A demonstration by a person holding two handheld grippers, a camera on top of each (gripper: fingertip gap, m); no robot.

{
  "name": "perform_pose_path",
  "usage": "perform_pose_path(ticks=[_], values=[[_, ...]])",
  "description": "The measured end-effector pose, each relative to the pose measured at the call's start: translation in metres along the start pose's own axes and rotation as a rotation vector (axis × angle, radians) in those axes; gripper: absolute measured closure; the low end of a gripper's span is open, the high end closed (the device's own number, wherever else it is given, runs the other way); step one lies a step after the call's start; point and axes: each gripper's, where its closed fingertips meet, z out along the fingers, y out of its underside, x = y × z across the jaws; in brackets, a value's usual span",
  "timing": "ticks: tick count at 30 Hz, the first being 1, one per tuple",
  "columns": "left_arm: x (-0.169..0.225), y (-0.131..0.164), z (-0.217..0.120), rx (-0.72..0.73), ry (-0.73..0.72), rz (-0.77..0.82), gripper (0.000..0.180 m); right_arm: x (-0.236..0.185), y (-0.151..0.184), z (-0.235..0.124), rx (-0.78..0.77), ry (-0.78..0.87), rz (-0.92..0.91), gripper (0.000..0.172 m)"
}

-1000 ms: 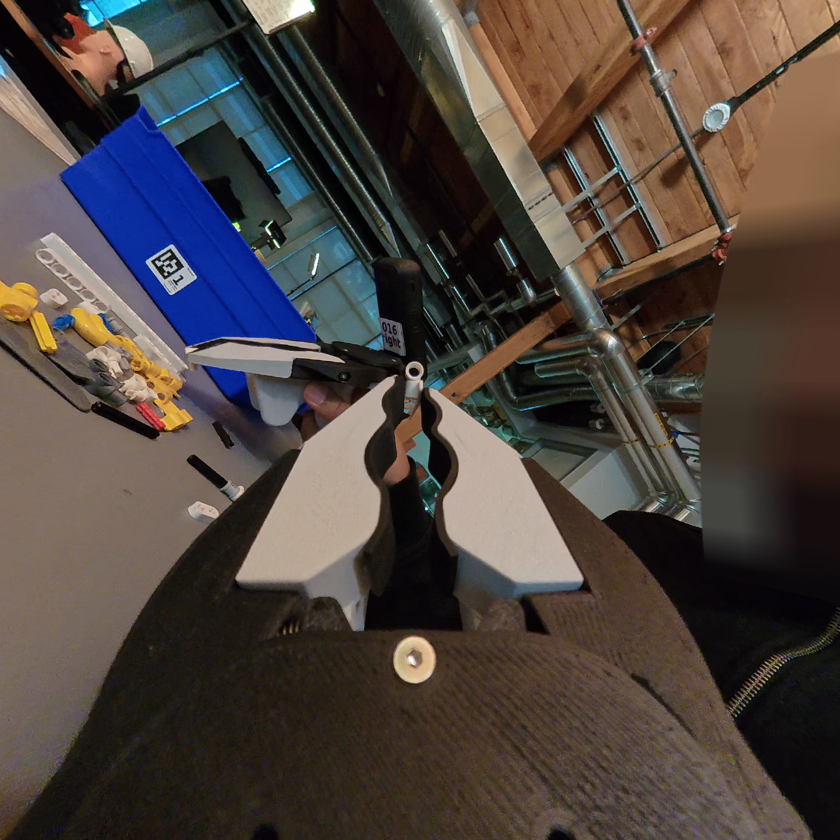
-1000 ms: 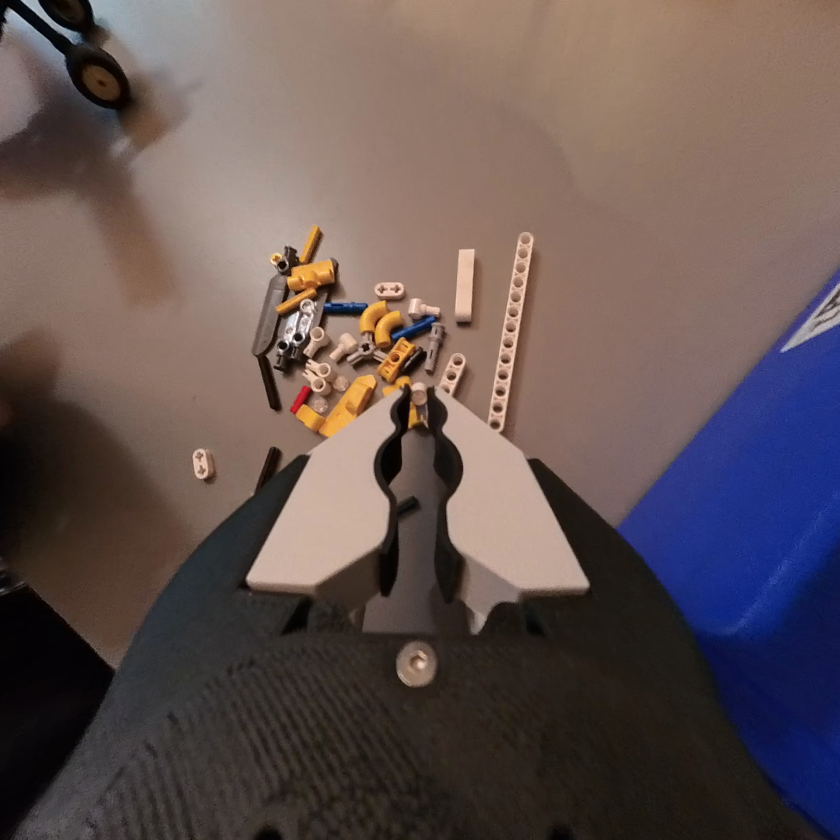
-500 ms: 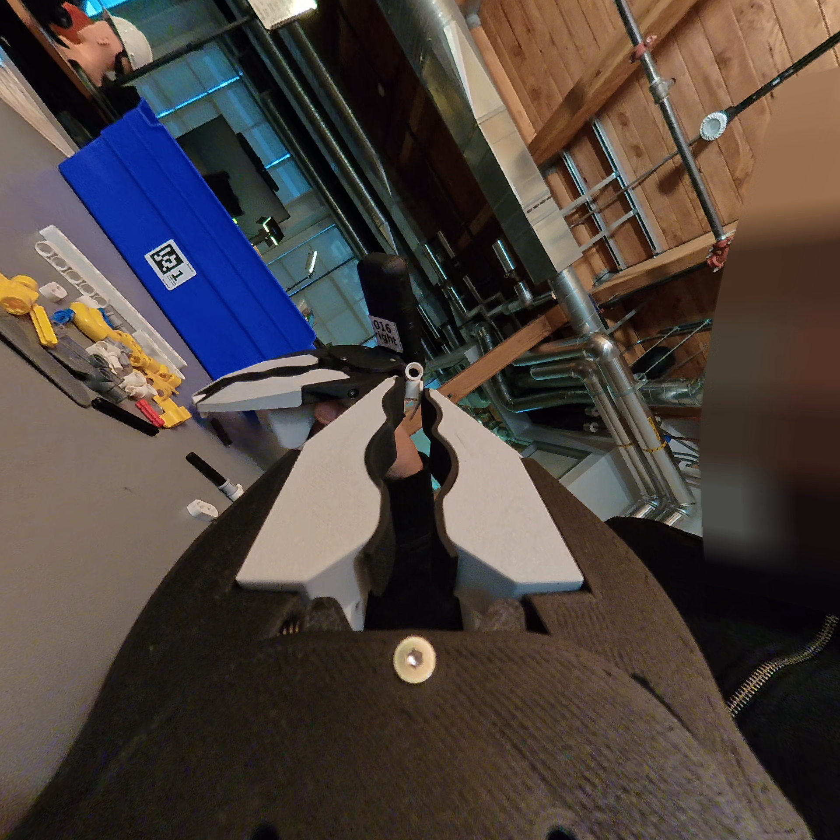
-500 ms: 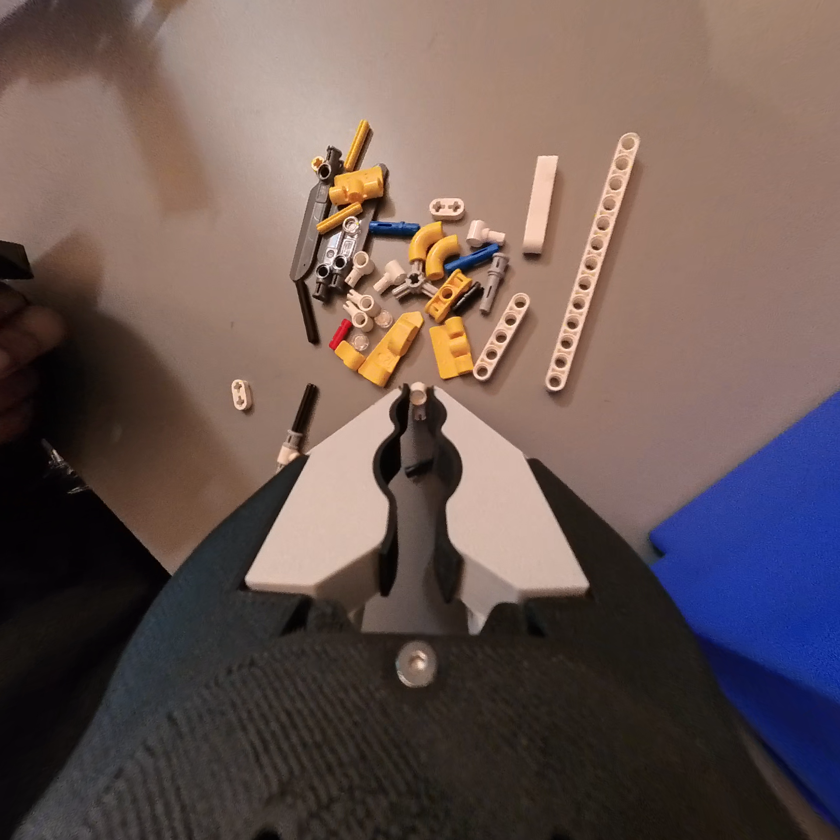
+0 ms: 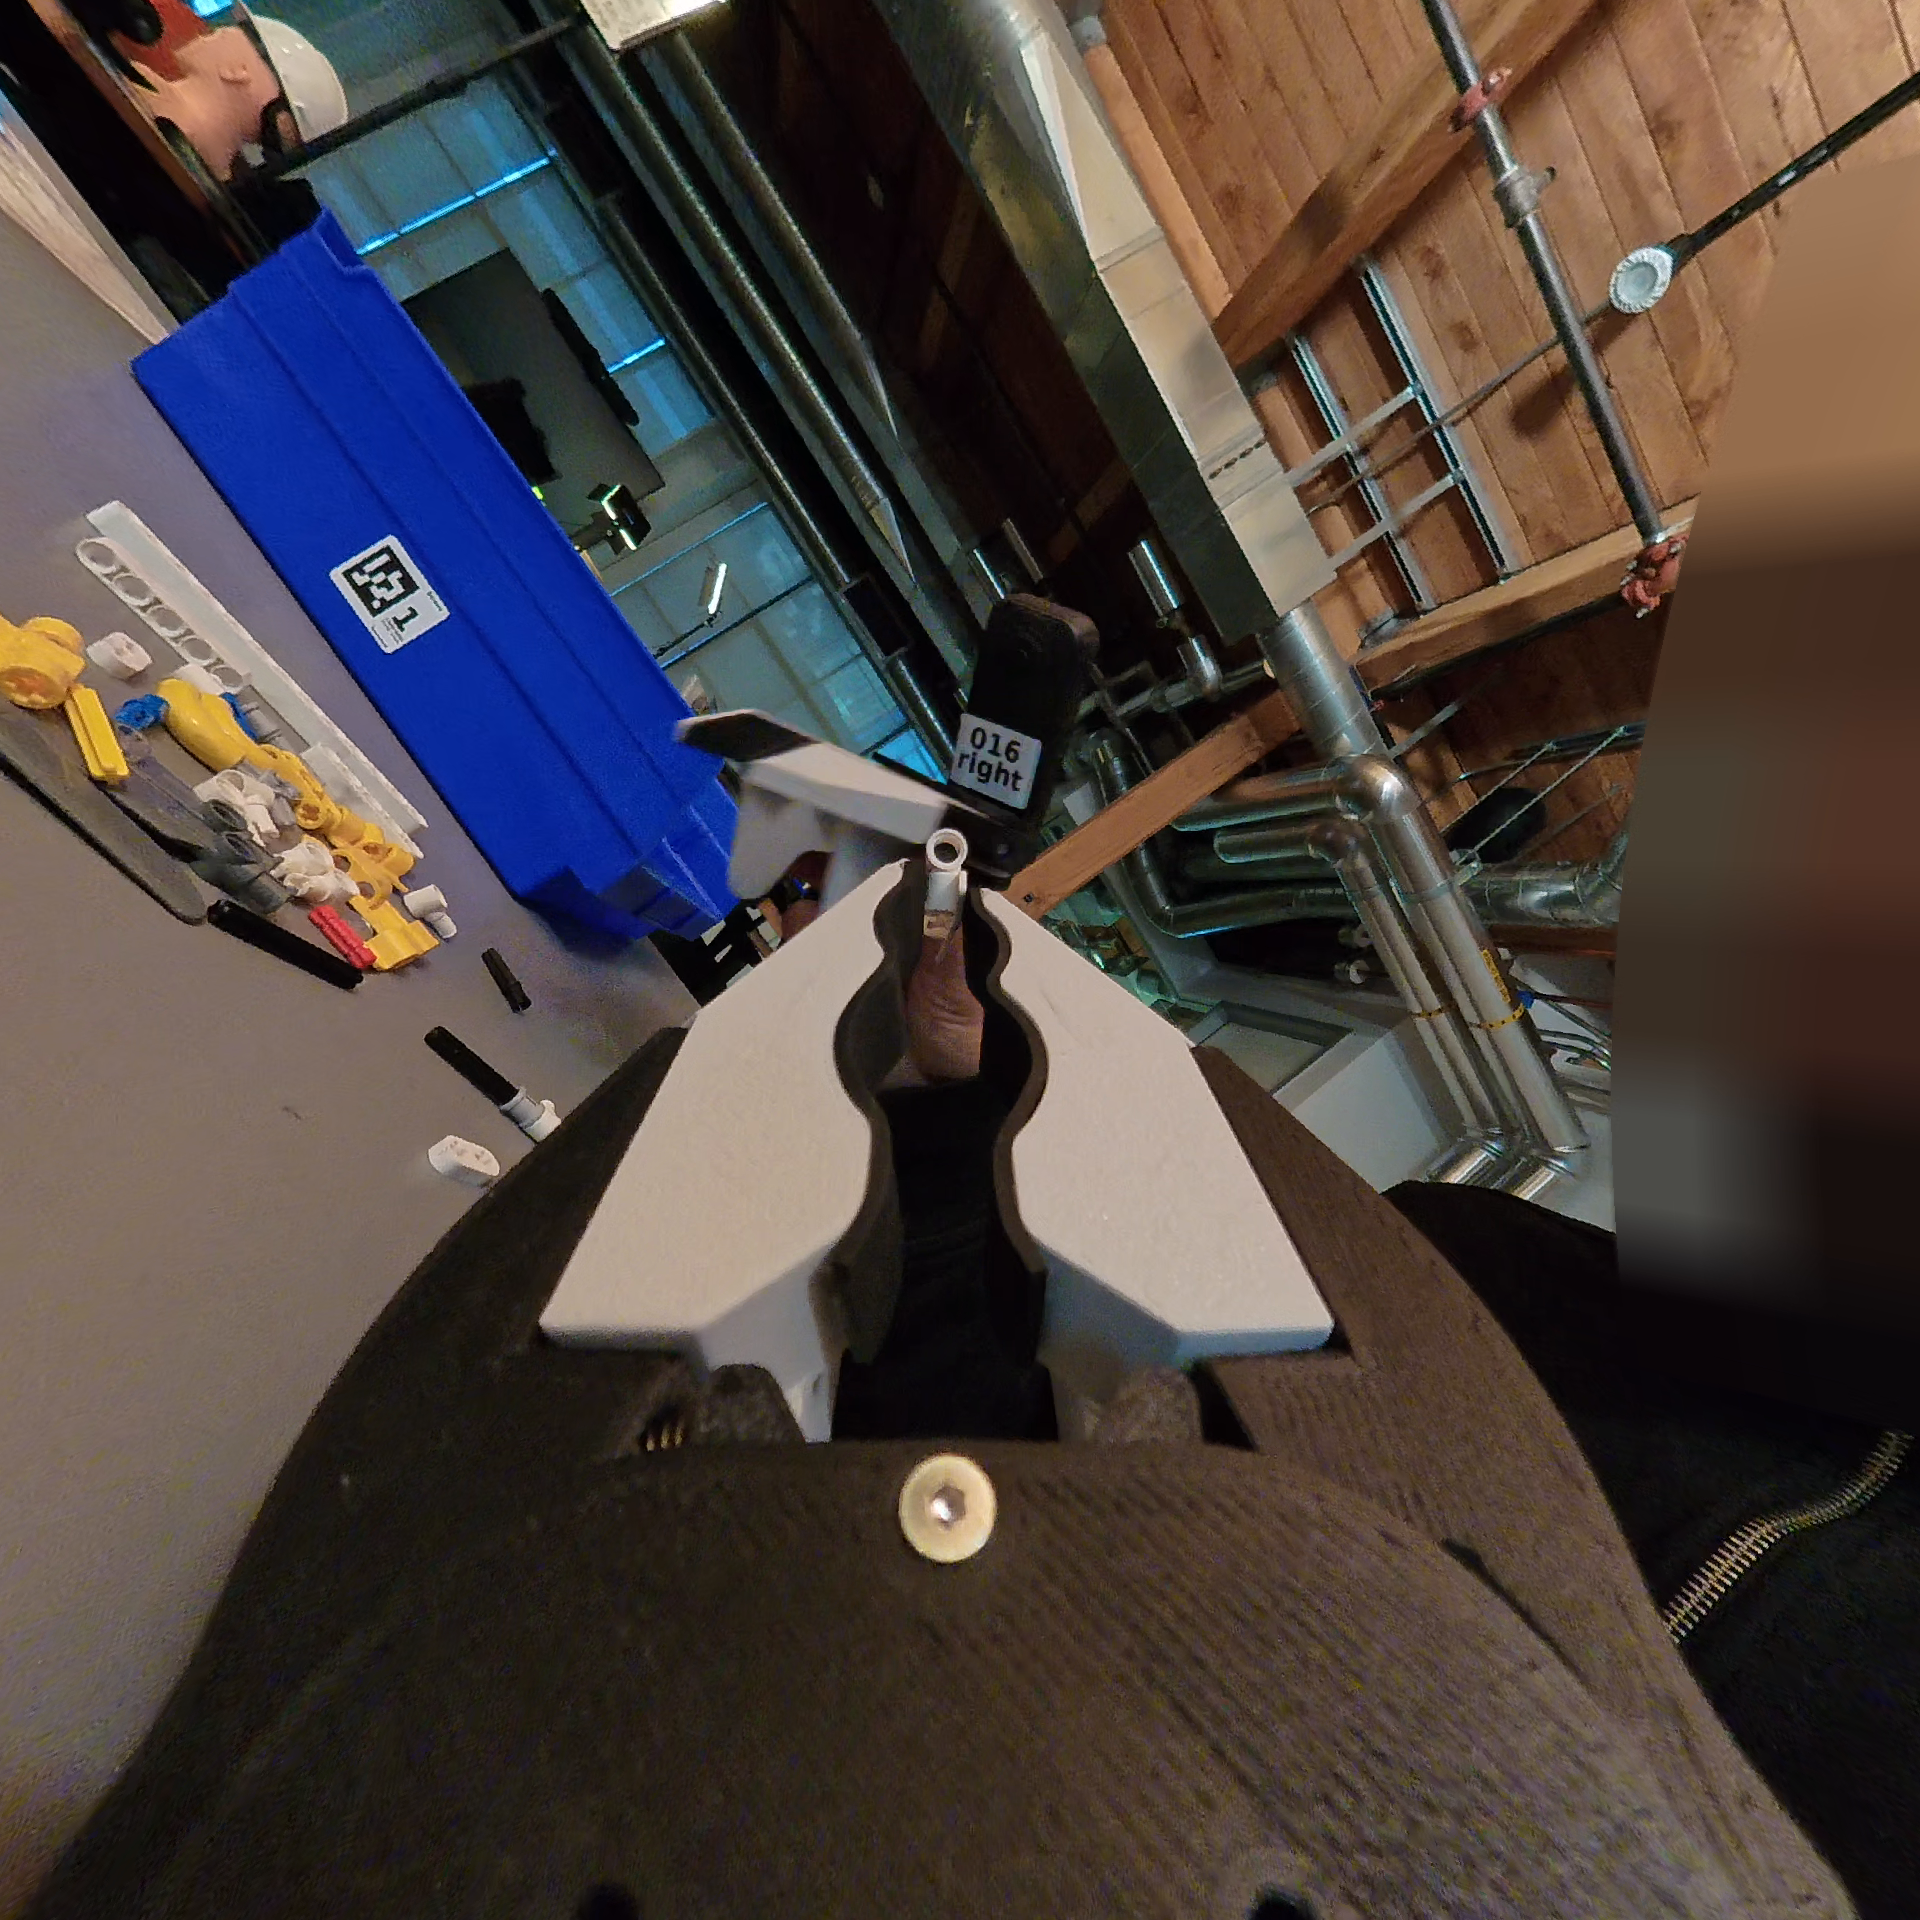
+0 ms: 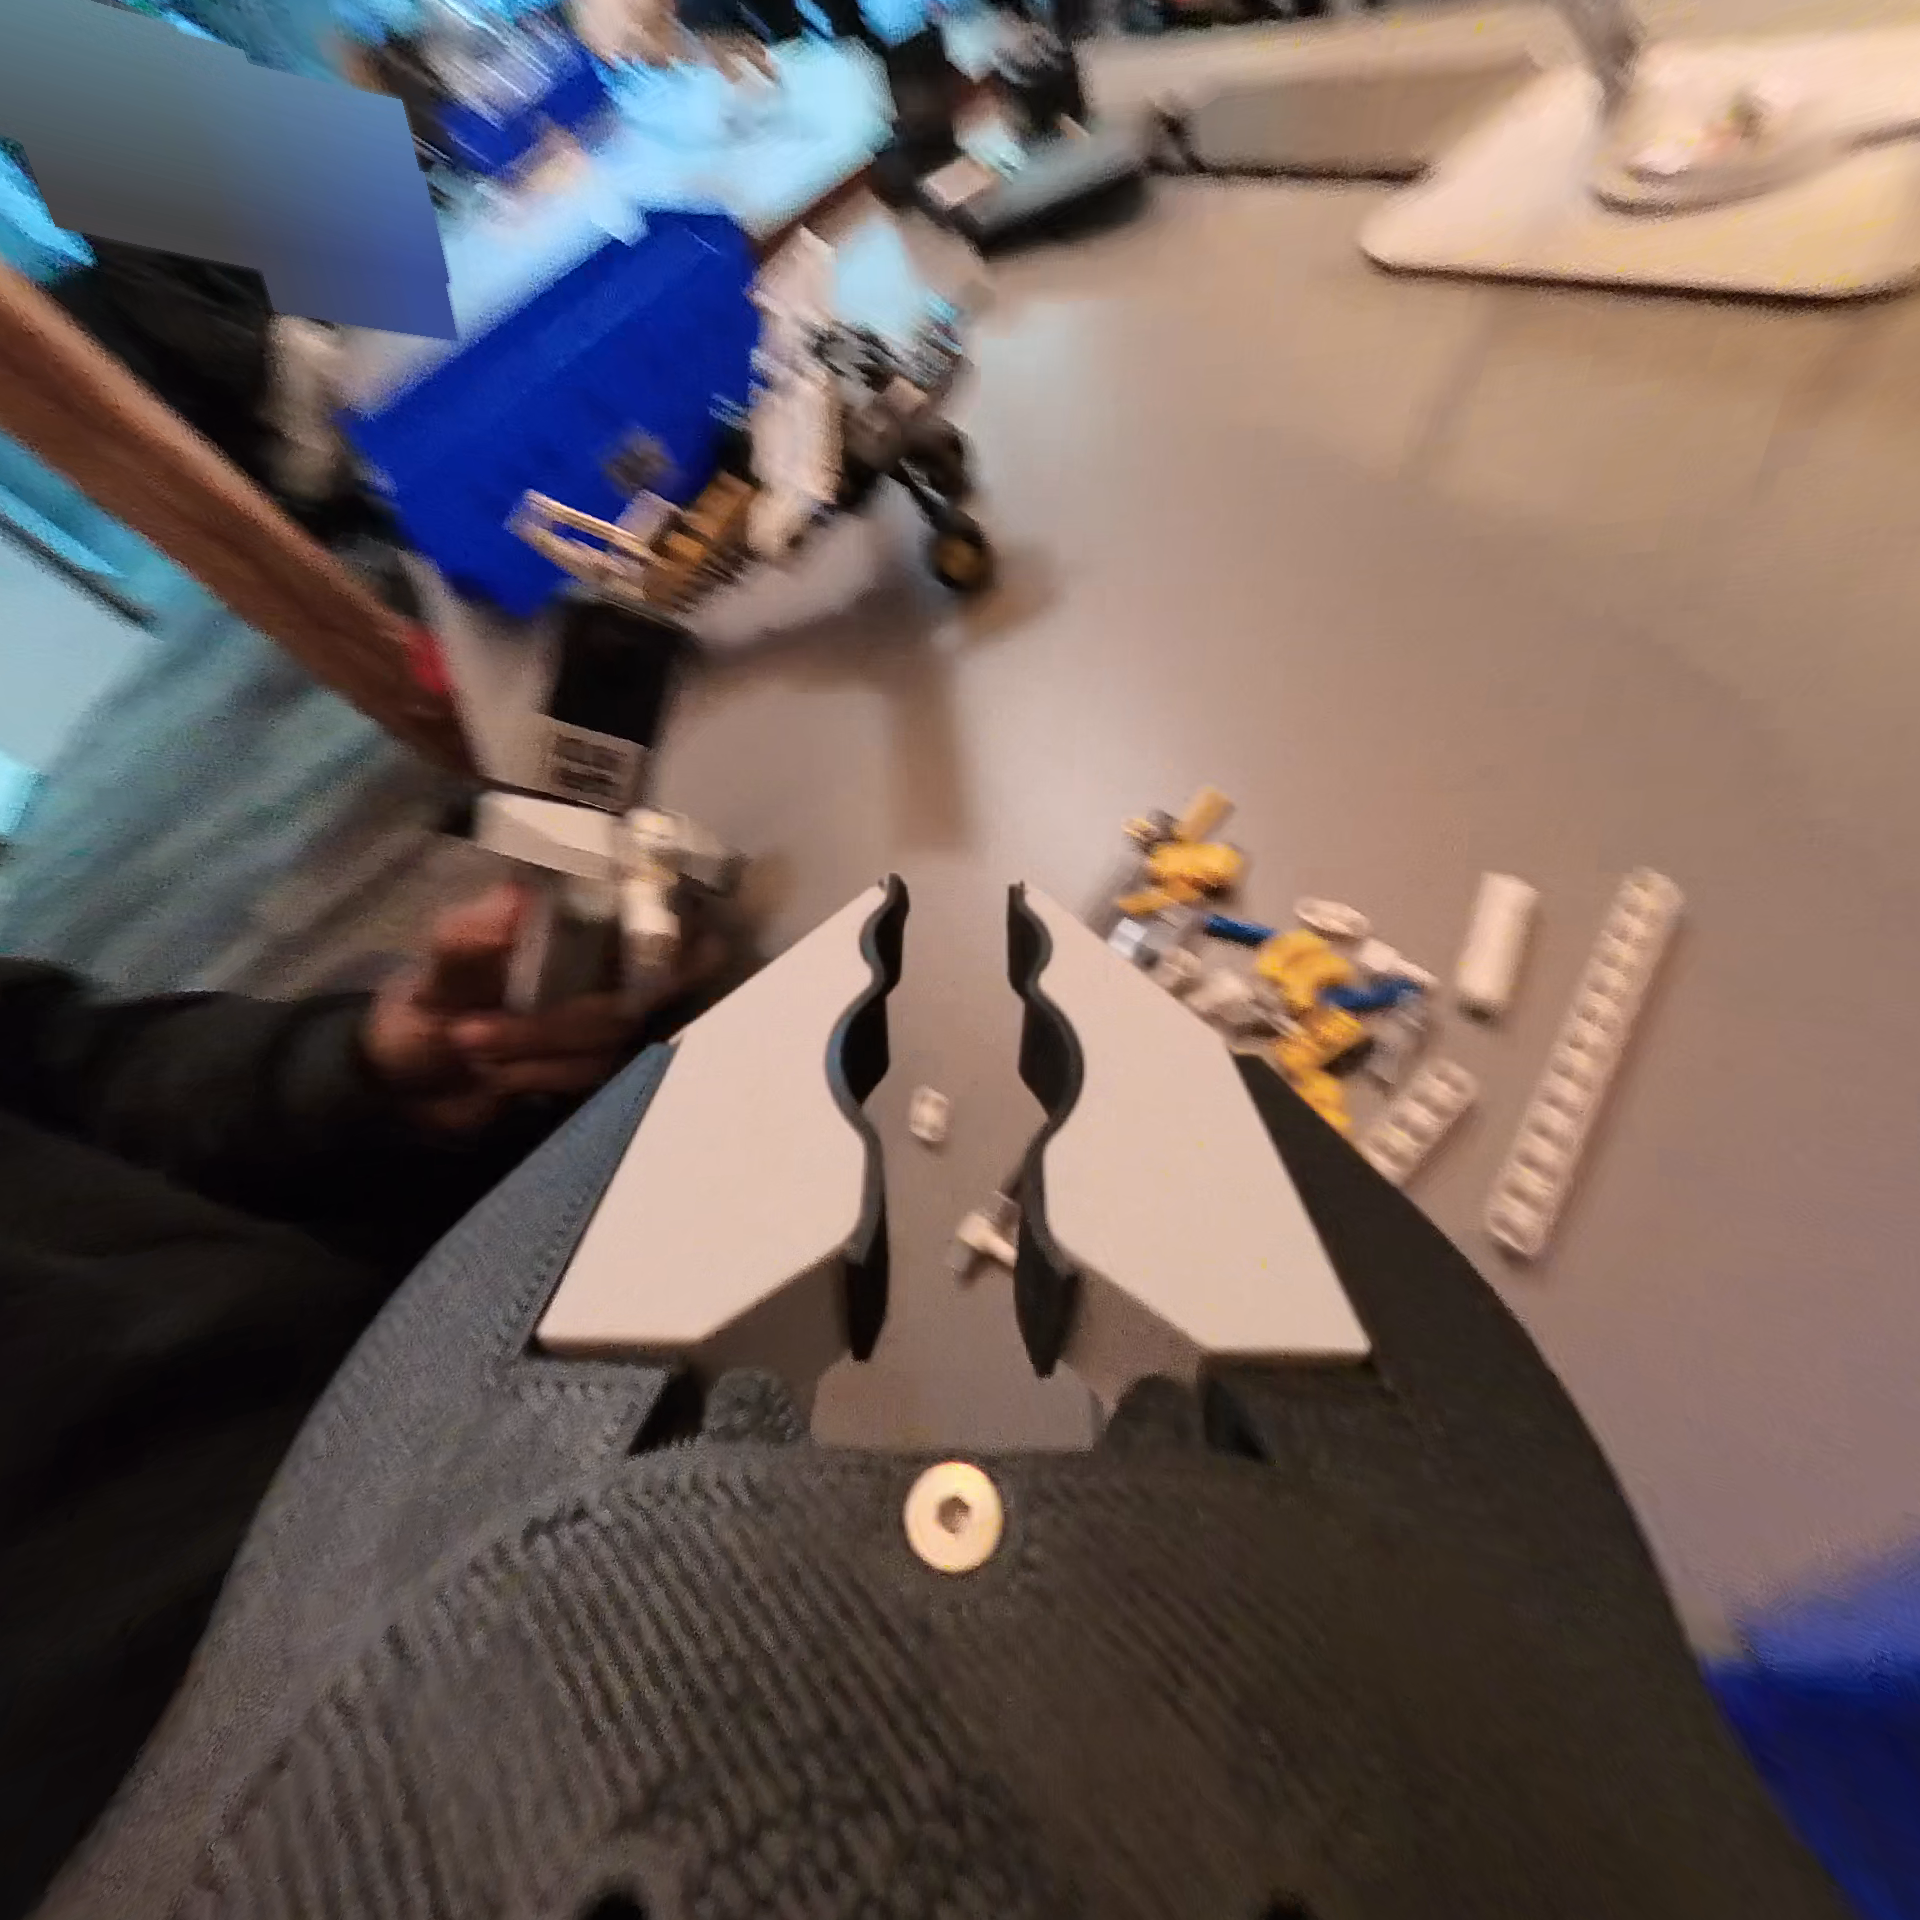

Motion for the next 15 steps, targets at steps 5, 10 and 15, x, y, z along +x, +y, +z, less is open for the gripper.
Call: perform_pose_path(ticks=[5,10,15], values=[[0.0,0.001,0.001,-0.008,-0.002,-0.001,0.178,-0.057,-0.015,0.006,0.102,-0.355,0.081,0.153],[-0.001,0.006,0.003,-0.034,-0.019,0.021,0.178,-0.071,-0.008,0.017,0.082,-0.467,0.14,0.153],[-0.002,0.008,0.004,-0.044,-0.029,0.039,0.178,-0.076,0.004,0.026,0.017,-0.477,0.119,0.165]])
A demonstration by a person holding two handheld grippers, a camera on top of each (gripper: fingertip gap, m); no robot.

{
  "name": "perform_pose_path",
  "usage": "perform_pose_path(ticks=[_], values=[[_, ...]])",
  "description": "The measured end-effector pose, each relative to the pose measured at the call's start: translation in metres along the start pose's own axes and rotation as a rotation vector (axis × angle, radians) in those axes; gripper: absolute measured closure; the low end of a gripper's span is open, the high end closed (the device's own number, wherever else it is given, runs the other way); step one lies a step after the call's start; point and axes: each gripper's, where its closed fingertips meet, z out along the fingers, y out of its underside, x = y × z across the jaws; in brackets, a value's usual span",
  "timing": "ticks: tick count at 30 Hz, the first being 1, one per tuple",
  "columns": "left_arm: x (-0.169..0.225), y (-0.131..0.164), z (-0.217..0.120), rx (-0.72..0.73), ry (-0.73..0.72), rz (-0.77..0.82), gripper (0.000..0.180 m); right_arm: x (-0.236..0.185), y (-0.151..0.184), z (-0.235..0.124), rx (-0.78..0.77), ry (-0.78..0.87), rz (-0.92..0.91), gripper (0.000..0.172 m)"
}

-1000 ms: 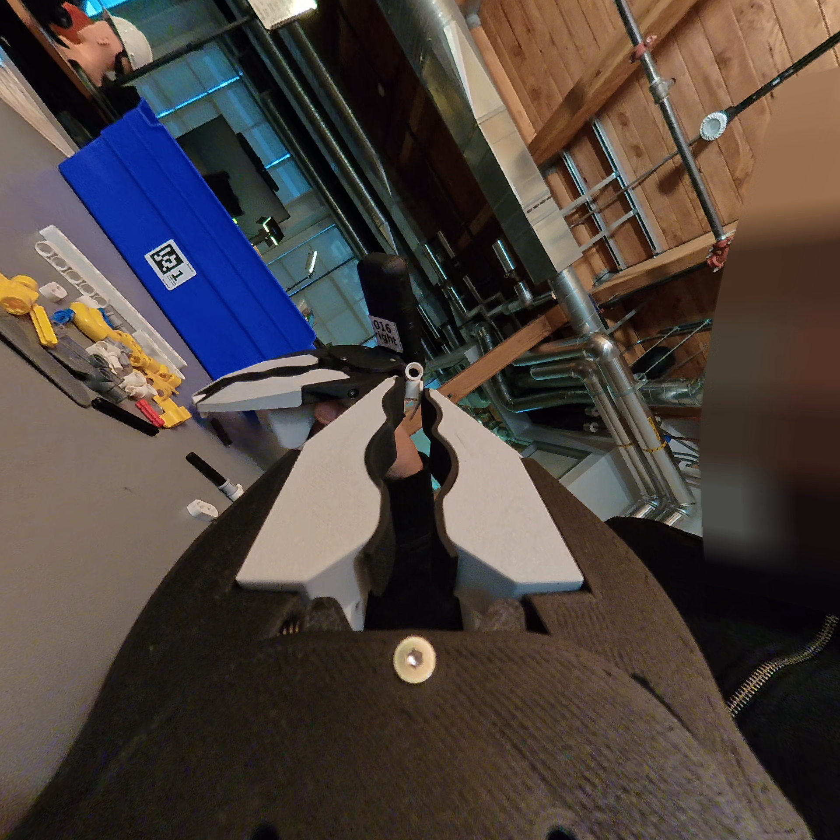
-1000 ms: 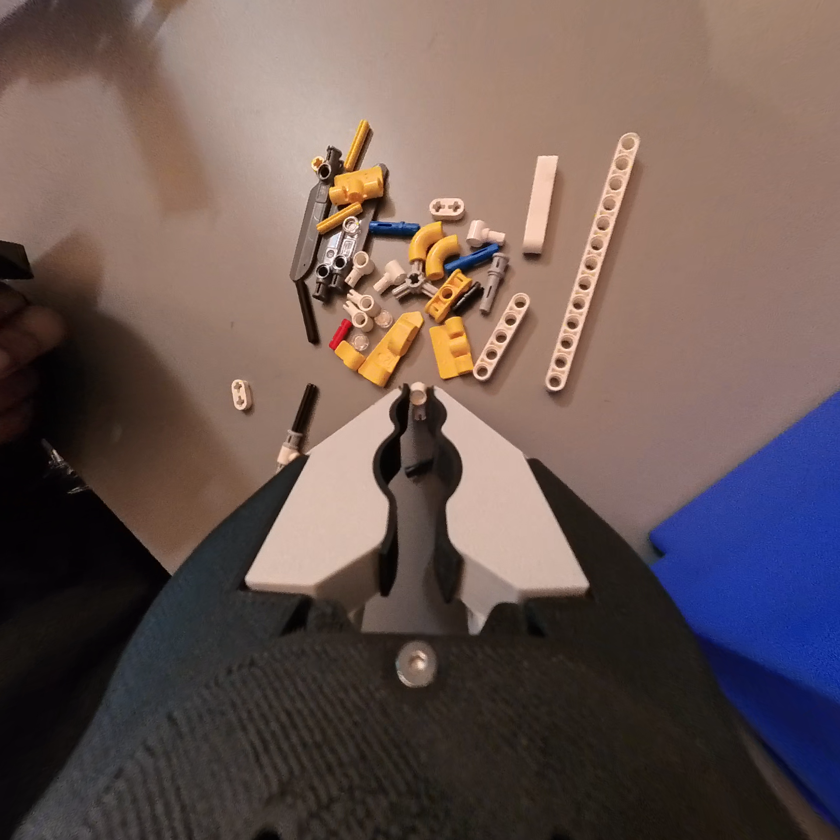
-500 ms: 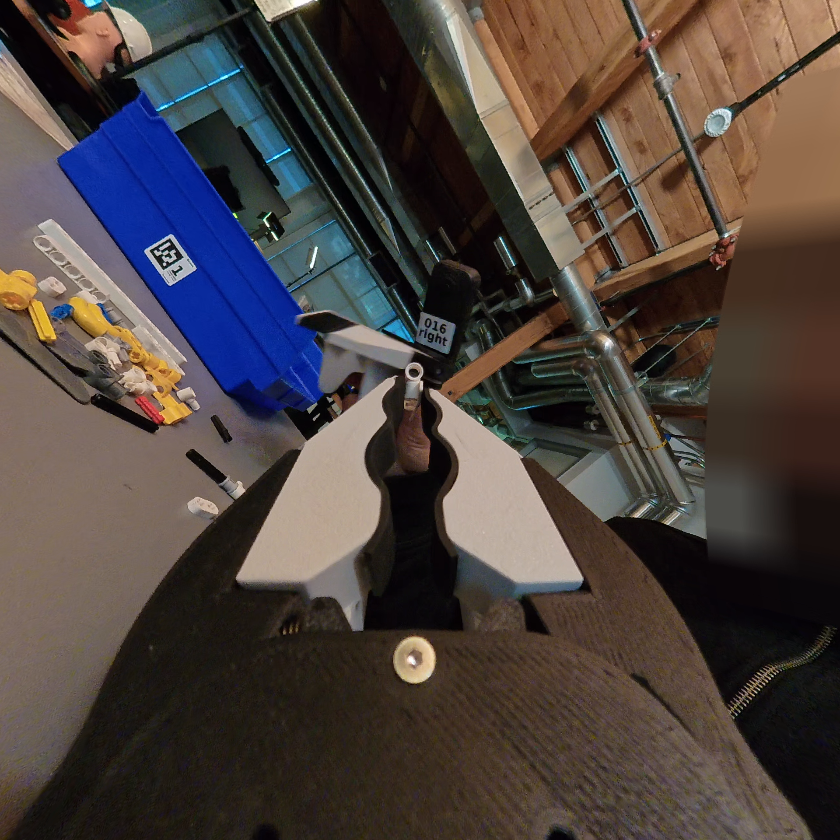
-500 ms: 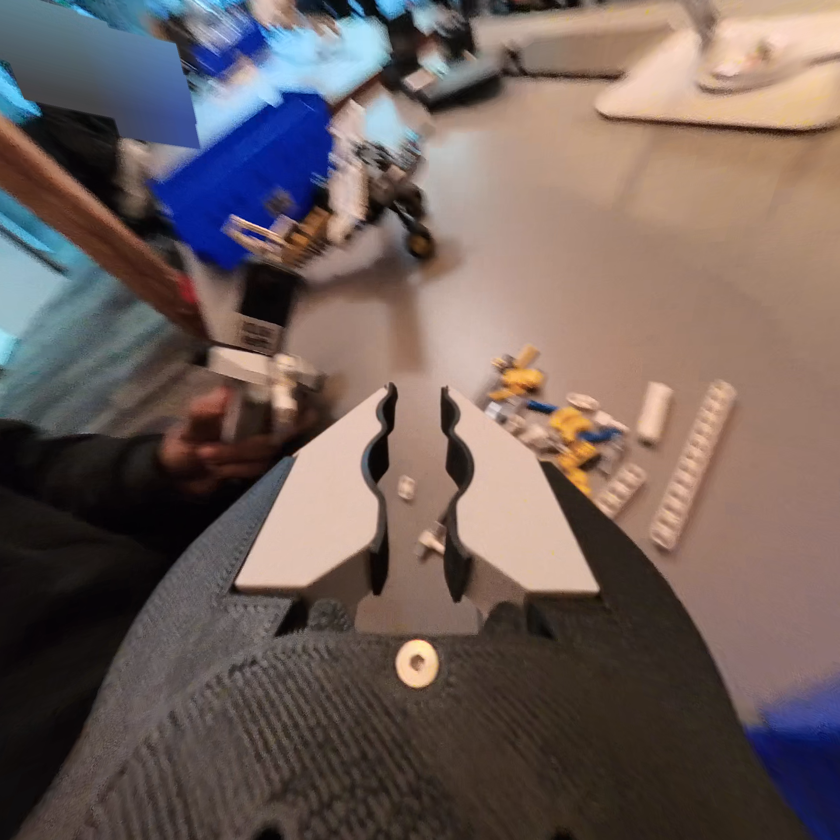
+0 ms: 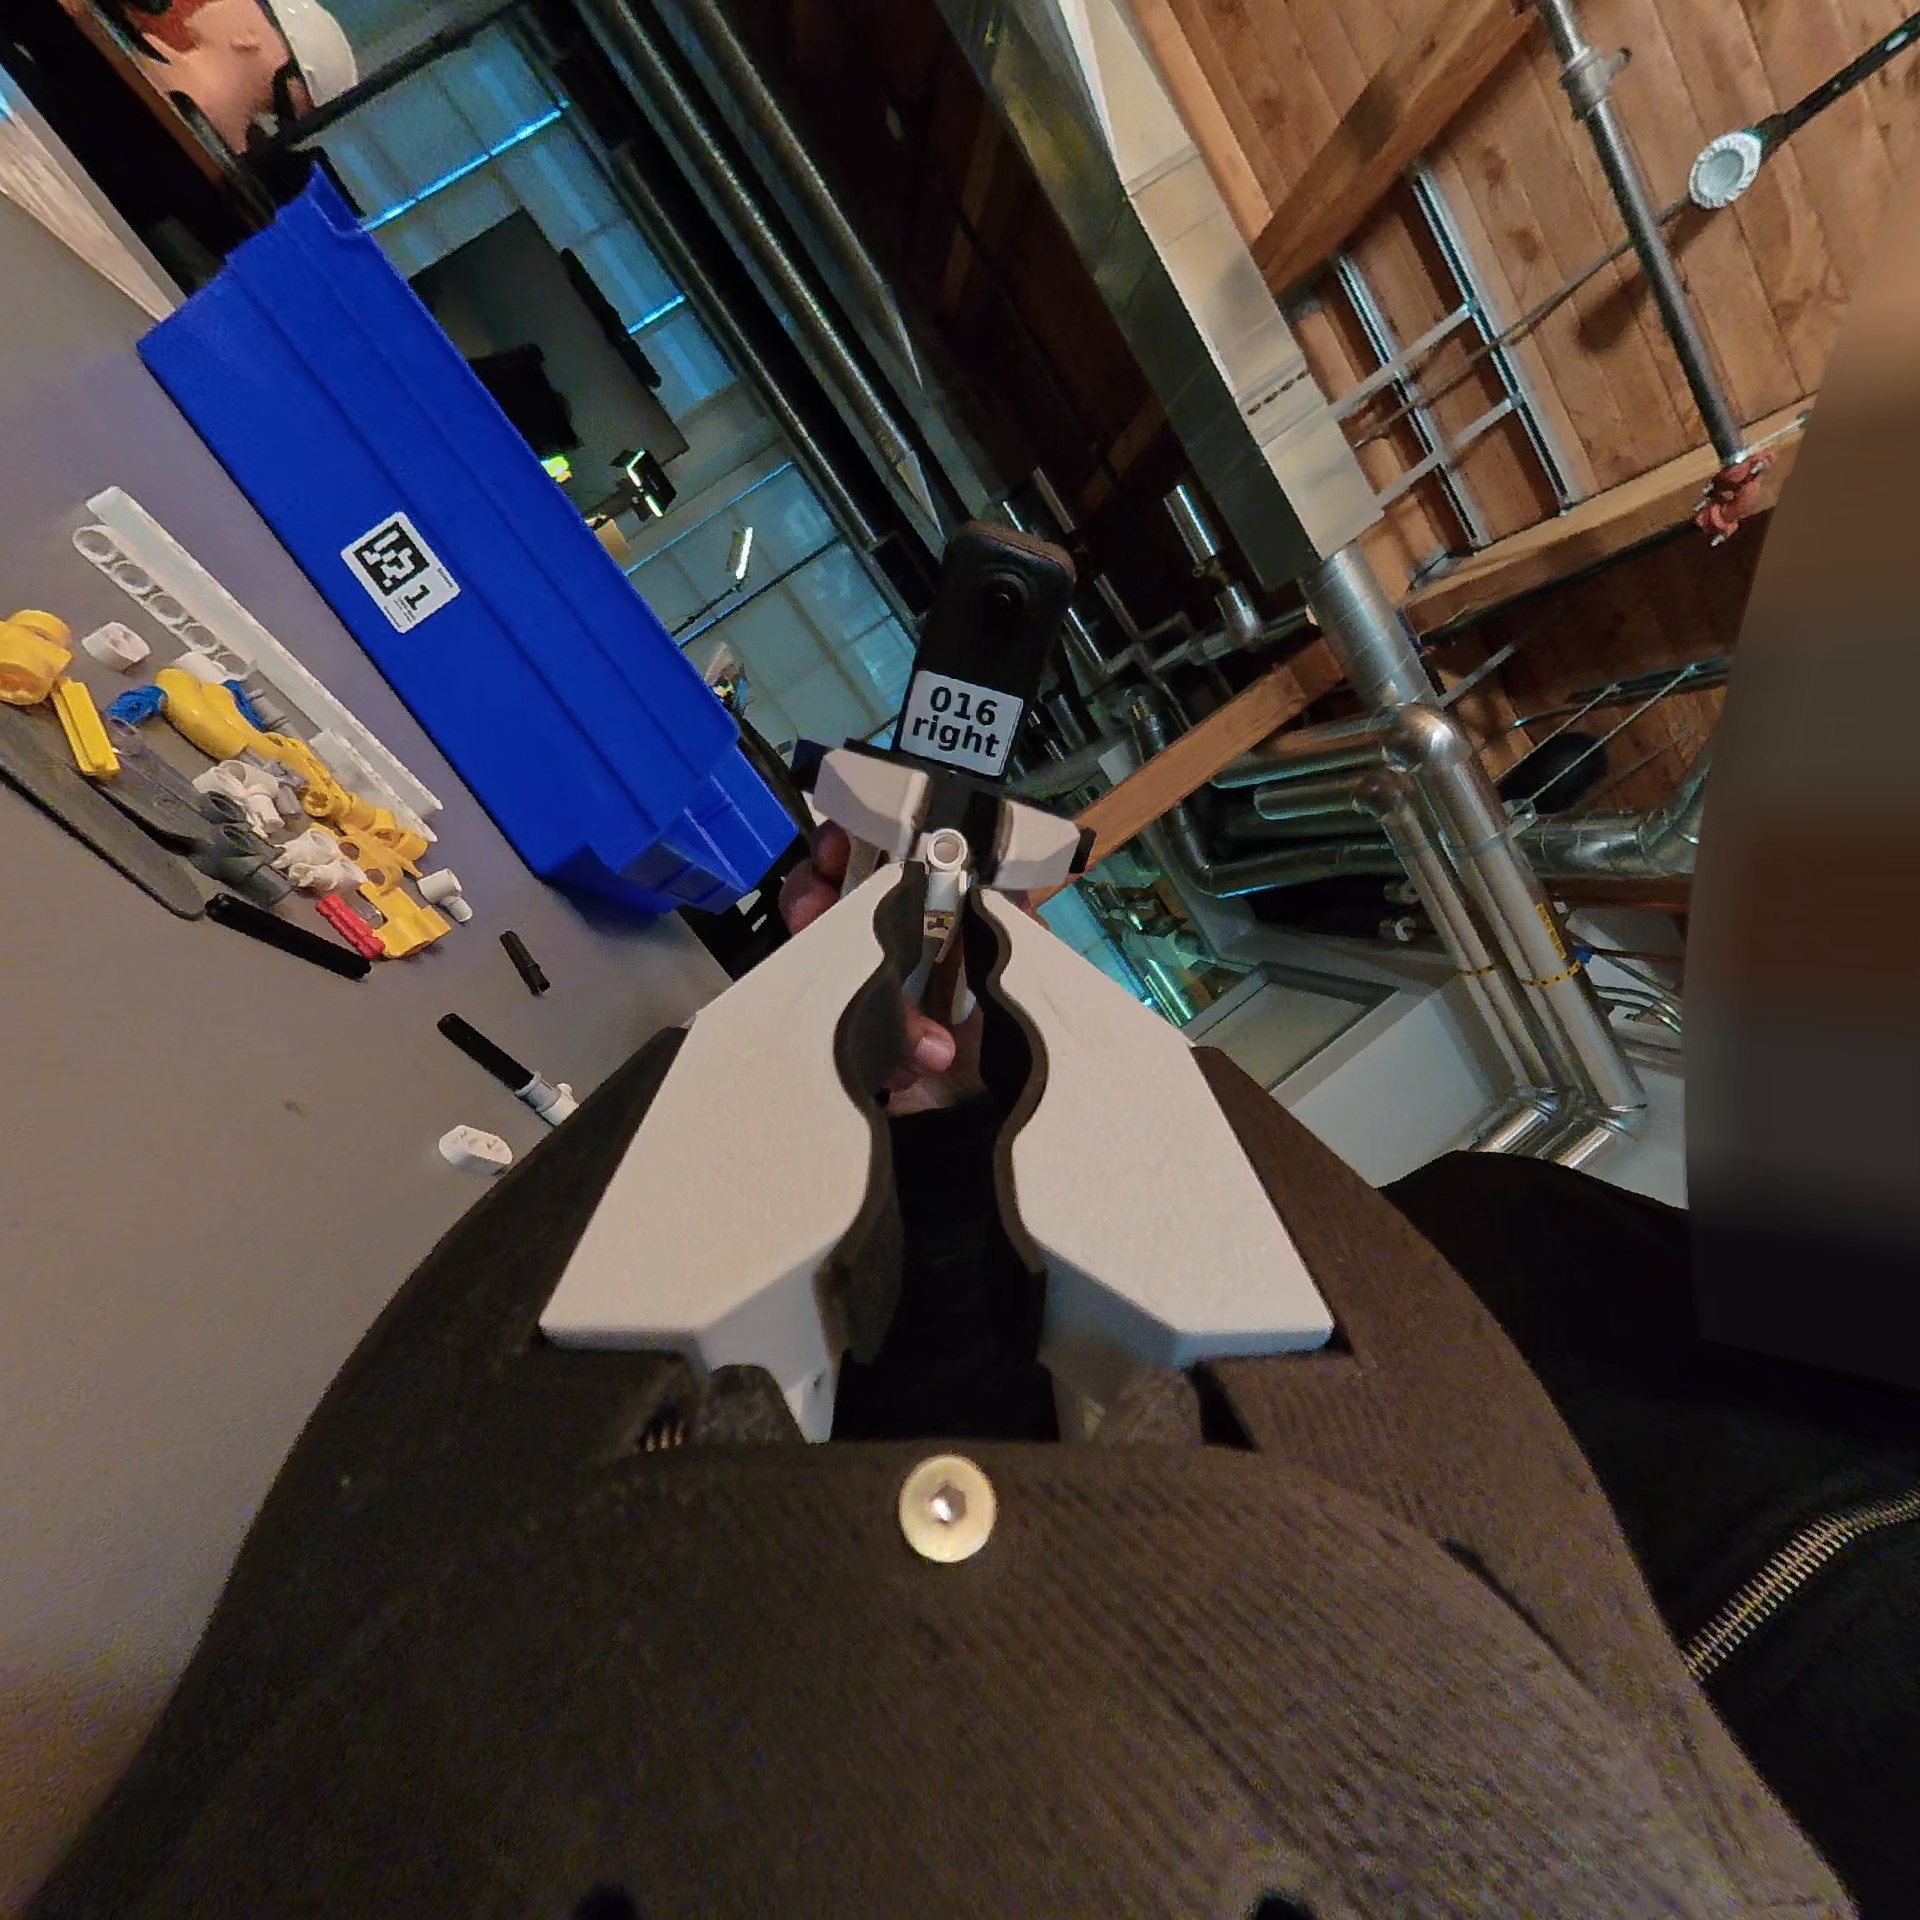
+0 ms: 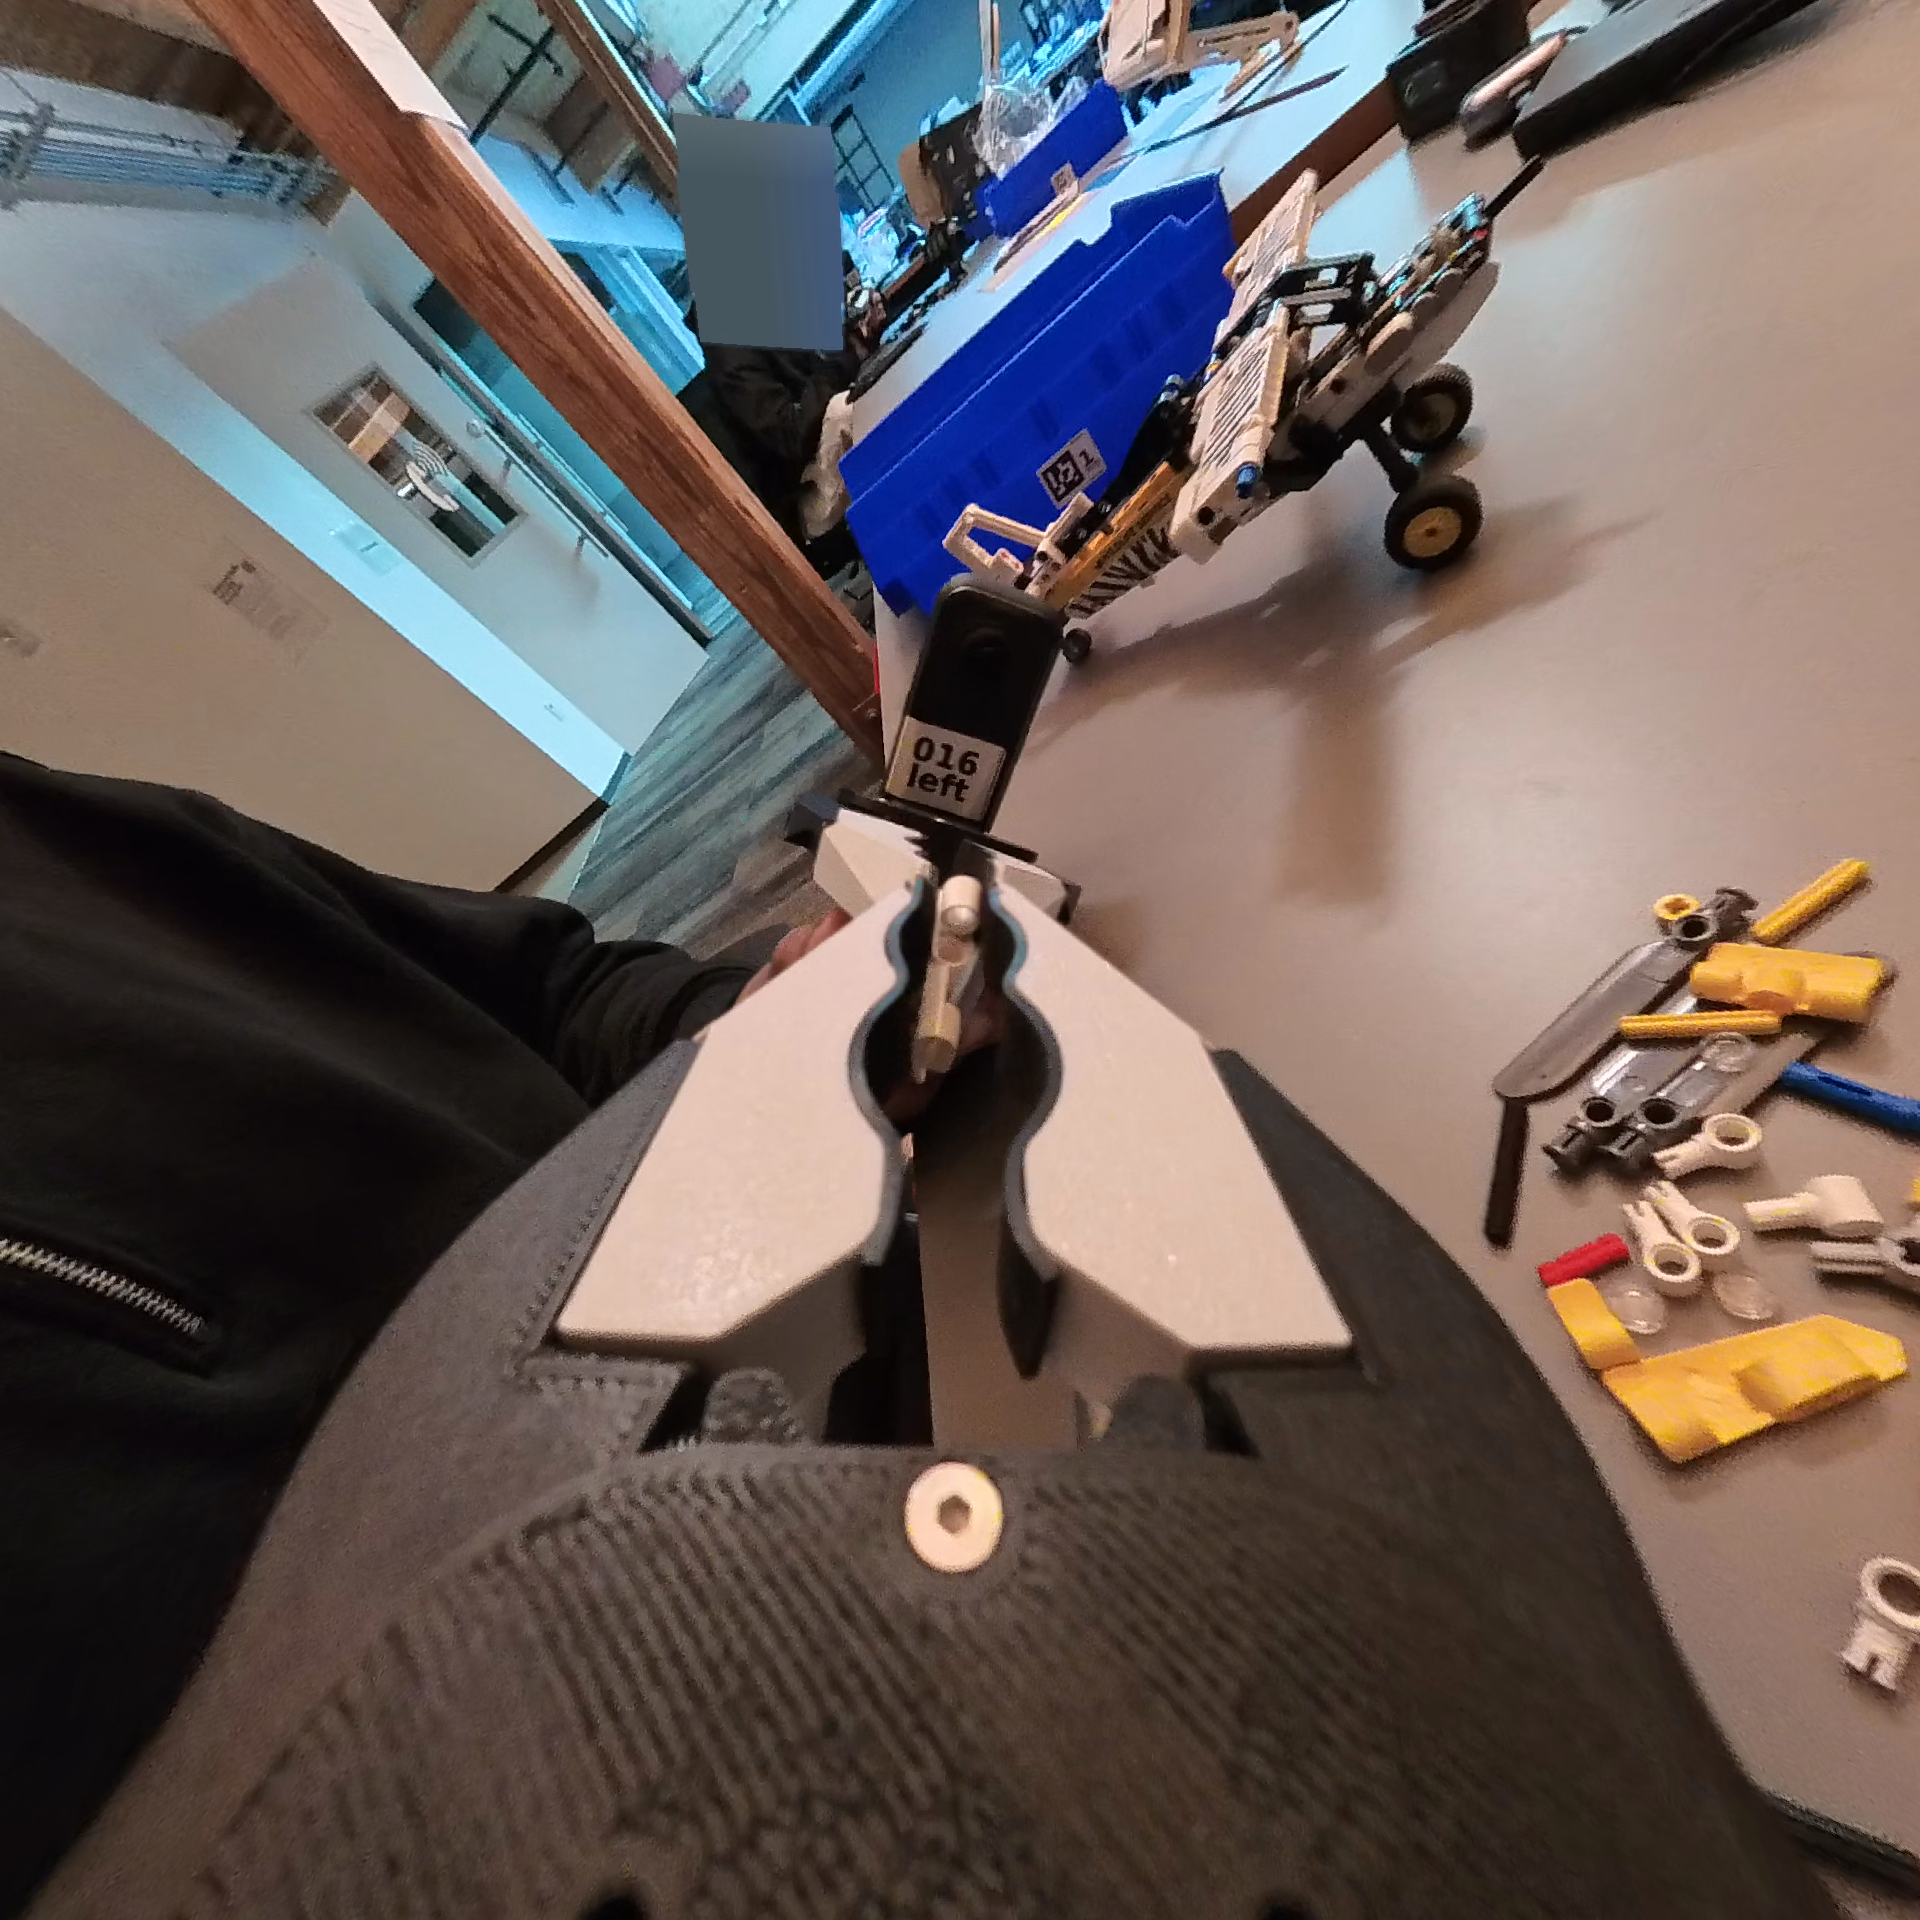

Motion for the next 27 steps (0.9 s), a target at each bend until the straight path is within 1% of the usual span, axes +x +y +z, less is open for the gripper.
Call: perform_pose_path(ticks=[6,22,27], values=[[0.0,-0.003,-0.001,0.022,0.017,-0.025,0.178,0.001,-0.004,0.001,0.032,0.015,-0.022,0.167],[0.003,-0.01,-0.005,0.065,0.043,-0.031,0.178,0.001,-0.013,0.004,0.134,-0.039,0.03,0.167],[0.004,-0.01,-0.006,0.068,0.036,-0.006,0.179,-0.001,-0.013,0.005,0.141,-0.062,0.036,0.166]])
